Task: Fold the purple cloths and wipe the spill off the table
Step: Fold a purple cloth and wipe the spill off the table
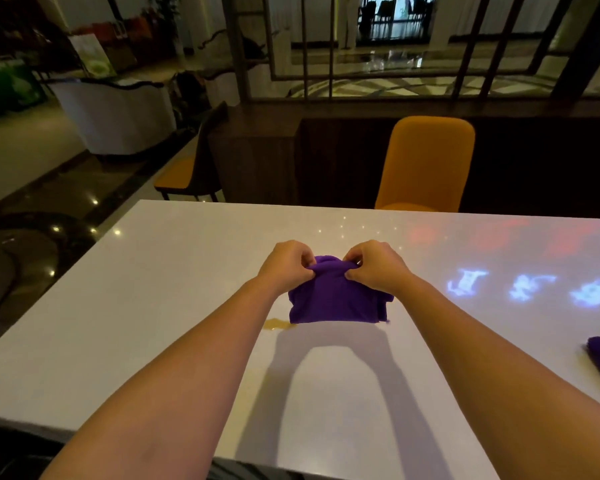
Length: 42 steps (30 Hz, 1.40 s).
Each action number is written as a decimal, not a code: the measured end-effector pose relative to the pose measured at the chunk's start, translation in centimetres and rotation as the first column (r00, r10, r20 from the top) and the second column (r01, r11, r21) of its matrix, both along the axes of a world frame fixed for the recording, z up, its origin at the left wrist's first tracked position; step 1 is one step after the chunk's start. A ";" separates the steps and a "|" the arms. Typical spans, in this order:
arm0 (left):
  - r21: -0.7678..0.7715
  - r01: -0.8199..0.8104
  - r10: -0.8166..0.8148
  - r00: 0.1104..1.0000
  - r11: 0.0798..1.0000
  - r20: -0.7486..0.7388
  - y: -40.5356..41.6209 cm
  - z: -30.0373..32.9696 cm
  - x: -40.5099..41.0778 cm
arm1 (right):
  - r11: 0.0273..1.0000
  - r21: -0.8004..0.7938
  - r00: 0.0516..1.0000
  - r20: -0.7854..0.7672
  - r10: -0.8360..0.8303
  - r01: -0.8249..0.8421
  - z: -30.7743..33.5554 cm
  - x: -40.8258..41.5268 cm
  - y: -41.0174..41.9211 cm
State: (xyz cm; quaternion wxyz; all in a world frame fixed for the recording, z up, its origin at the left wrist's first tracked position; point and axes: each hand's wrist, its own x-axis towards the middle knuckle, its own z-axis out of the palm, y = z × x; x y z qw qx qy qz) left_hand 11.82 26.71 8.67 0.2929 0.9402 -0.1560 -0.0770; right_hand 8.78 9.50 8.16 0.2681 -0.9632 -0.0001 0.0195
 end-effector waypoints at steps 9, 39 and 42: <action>0.023 -0.003 0.006 0.992 1.000 -0.123 1.1 -6.1 1.3 | 1.000 0.005 0.989 -0.144 -0.013 0.014 -5.8 0.7 1.1; 0.407 -0.021 -0.040 0.989 0.913 0.140 16.6 -20.1 5.0 | 0.873 -0.299 0.908 -0.041 -0.416 0.386 -17.6 -0.2 8.4; 0.474 -0.024 -0.051 0.988 0.880 0.144 20.3 -22.0 4.1 | 0.858 -0.284 0.881 -0.078 -0.466 0.428 -19.2 -1.0 9.0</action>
